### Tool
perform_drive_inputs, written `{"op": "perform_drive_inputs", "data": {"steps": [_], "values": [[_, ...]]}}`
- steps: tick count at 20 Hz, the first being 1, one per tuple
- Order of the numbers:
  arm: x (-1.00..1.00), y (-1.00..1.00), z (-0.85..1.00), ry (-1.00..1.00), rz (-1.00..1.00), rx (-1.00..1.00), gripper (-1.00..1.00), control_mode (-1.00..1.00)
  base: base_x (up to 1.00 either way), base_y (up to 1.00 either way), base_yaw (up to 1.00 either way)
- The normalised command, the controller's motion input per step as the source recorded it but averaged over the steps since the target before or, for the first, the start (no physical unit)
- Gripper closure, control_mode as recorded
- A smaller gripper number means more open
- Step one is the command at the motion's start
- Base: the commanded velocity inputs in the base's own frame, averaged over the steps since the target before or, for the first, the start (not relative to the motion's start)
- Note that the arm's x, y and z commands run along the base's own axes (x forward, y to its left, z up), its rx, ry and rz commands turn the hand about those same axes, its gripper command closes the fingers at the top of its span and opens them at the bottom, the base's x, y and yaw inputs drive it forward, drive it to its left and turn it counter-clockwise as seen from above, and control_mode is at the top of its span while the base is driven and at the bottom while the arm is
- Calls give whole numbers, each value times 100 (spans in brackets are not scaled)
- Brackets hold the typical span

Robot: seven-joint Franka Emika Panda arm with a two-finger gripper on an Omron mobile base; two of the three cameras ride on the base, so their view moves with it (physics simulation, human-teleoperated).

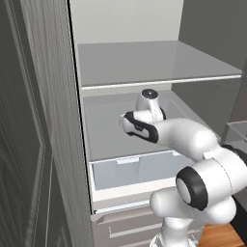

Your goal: Open the fridge, remove the orange, carrot, and steak, and place them on any counter.

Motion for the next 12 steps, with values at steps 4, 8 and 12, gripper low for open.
{"op": "perform_drive_inputs", "data": {"steps": [4,8,12], "values": [[21,2,-7,0,0,0,-100,-100,0,0,0],[26,2,-8,1,0,0,-100,-100,0,0,0],[22,2,-8,0,0,0,-100,-100,0,0,0]]}}
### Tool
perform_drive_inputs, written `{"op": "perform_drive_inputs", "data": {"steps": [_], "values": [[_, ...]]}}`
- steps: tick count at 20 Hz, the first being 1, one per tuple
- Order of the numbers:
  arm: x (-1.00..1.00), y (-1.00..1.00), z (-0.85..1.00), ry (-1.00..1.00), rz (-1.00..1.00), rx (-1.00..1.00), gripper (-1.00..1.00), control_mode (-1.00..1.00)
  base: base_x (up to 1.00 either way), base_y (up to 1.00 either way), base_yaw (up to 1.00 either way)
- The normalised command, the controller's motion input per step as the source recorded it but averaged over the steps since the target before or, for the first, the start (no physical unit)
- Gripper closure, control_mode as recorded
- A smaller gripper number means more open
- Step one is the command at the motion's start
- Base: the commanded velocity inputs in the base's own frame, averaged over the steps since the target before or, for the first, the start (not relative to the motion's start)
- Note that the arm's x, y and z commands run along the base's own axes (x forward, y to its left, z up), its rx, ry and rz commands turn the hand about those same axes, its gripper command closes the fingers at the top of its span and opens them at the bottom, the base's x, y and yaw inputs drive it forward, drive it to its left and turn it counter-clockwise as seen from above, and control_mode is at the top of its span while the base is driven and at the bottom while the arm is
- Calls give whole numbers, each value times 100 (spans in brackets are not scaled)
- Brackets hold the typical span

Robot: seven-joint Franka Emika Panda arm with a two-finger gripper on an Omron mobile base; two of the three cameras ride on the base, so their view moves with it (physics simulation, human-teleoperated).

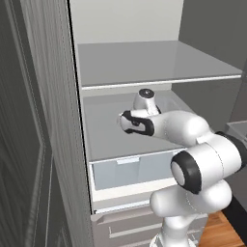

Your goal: Open the fridge, remove the orange, carrot, and steak, and place them on any counter.

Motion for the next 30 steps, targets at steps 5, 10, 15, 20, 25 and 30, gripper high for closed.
{"op": "perform_drive_inputs", "data": {"steps": [5,10,15,20,25,30], "values": [[23,2,-9,1,0,0,-100,-100,0,0,0],[21,1,-14,0,0,0,-100,-100,0,0,0],[18,0,-13,0,0,0,-100,-100,0,0,0],[19,0,-11,0,0,0,-100,-100,0,0,0],[20,1,-8,0,0,0,-100,-100,0,0,0],[19,6,-6,0,0,0,-100,-100,0,0,0]]}}
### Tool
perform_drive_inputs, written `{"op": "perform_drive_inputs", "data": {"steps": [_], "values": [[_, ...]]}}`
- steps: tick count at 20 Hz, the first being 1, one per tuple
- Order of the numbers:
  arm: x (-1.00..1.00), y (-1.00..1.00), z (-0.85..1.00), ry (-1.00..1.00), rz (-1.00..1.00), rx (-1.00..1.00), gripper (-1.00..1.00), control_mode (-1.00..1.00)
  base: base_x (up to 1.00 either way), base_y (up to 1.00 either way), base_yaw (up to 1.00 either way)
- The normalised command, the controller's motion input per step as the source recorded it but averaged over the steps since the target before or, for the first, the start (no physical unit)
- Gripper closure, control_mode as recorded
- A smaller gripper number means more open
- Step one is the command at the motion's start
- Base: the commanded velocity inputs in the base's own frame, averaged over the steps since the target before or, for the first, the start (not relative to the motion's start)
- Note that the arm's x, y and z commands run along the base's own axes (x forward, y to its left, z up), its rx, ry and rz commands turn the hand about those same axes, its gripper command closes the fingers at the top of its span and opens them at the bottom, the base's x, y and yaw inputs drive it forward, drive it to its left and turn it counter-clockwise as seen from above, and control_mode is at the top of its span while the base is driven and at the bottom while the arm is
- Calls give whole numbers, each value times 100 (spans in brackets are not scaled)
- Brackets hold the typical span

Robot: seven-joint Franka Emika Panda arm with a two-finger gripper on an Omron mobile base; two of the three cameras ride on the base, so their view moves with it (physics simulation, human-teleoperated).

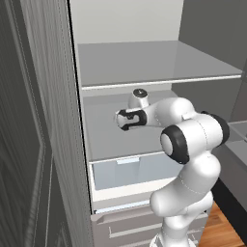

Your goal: Open the fridge, remove the orange, carrot, and steak, and place them on any counter.

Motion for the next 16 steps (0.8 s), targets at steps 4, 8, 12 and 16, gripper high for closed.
{"op": "perform_drive_inputs", "data": {"steps": [4,8,12,16], "values": [[11,6,-7,0,0,0,-100,-100,0,0,0],[0,1,-23,0,0,0,100,-100,0,0,0],[0,0,-34,3,-1,0,100,-100,0,0,0],[0,0,-9,1,0,0,100,-100,0,0,0]]}}
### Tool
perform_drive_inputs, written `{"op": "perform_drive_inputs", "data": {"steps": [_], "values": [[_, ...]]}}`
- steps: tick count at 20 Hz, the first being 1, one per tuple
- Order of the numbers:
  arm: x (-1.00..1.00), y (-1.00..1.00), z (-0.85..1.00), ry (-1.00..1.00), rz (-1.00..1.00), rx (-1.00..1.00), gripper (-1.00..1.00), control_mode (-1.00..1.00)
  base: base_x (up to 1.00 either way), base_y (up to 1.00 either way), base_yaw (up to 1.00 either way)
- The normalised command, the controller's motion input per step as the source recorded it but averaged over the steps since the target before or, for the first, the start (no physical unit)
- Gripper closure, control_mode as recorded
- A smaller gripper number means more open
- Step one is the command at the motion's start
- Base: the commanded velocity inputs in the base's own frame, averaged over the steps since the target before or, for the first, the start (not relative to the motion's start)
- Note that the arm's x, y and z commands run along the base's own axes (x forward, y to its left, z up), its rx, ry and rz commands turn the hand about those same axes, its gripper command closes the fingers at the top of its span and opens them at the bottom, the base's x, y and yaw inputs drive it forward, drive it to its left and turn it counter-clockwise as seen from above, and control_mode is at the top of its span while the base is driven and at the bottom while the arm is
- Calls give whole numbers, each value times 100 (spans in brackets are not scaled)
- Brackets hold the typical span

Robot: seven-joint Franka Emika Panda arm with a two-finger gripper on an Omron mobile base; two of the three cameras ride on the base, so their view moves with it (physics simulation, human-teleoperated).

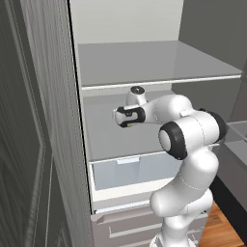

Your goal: Open the fridge, remove the orange, carrot, and steak, and place them on any counter.

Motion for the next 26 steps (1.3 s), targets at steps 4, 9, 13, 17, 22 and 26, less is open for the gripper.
{"op": "perform_drive_inputs", "data": {"steps": [4,9,13,17,22,26], "values": [[-1,0,0,0,0,0,100,-100,0,0,0],[-39,0,-11,0,0,0,100,-100,0,0,0],[-92,-2,2,0,-4,0,100,-100,0,0,0],[-100,-9,29,1,-13,0,100,-100,0,0,0],[-100,-21,41,3,-12,0,100,-100,0,0,0],[-99,-33,68,5,-10,0,100,-100,0,0,0]]}}
